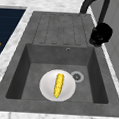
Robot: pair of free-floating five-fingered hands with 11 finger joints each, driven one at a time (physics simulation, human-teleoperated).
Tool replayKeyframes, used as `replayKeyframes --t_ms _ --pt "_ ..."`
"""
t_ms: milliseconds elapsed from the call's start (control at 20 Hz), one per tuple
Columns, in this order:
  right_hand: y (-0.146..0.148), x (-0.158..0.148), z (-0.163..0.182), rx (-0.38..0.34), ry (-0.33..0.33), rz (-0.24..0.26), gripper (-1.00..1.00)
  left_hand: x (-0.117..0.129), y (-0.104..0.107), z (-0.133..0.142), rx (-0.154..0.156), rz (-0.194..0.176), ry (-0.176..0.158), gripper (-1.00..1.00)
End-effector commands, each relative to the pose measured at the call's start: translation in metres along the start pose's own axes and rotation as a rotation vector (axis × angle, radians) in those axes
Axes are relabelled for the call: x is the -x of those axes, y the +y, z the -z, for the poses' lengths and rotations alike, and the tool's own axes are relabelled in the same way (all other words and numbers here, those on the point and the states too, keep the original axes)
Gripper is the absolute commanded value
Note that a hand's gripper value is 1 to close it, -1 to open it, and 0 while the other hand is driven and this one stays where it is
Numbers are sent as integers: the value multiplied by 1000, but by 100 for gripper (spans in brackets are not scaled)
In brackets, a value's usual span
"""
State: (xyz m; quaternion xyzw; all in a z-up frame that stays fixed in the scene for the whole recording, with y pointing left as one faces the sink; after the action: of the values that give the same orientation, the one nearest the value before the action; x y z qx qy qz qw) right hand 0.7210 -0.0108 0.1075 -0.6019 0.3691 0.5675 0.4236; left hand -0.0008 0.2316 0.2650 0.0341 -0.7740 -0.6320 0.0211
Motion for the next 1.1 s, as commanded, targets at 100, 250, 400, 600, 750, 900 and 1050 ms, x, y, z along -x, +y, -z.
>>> replayKeyframes --t_ms 100,250,400,600,750,900,1050 --pt "-28 -20 -11 -3 -64 26 100 0 0 0 0 0 0 0" --pt "-1 -5 -2 -4 -49 39 100 0 0 0 0 0 0 0" --pt "0 0 1 4 -2 6 -100 0 0 0 0 0 0 0" --pt "5 6 3 -25 -55 111 -100 0 0 0 0 0 0 0" --pt "0 4 2 -29 -85 153 -100 0 0 0 0 0 0 0" --pt "-2 6 3 -31 -146 156 -100 0 0 0 0 0 0 0" --pt "-2 11 3 -22 -168 146 -100 0 0 0 0 0 0 0"
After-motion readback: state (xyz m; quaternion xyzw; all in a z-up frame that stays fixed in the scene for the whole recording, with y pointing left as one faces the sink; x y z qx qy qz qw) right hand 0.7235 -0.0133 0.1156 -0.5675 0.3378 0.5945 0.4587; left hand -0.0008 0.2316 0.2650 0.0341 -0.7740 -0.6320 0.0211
